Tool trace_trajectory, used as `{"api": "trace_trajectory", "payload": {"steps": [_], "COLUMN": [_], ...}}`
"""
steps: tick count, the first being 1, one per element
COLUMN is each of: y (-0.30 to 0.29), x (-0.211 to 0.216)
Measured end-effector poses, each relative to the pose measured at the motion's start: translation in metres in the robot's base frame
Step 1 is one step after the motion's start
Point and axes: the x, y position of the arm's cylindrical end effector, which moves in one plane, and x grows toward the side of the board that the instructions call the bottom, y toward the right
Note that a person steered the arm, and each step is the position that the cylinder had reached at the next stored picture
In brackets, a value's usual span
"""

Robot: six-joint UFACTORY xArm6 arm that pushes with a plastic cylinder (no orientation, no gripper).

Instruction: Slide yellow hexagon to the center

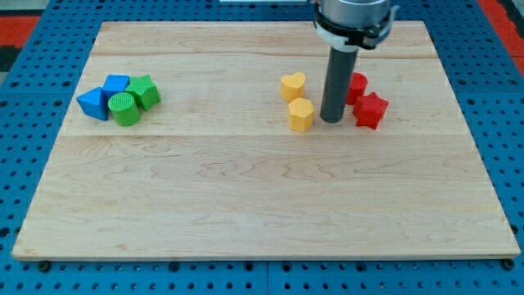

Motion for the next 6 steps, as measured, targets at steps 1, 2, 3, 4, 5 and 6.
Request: {"api": "trace_trajectory", "payload": {"steps": [1,2,3,4,5,6], "y": [-0.011,-0.026,-0.035,-0.043,-0.044,-0.045], "x": [0.019,0.018,0.004,-0.012,-0.036,-0.056]}}
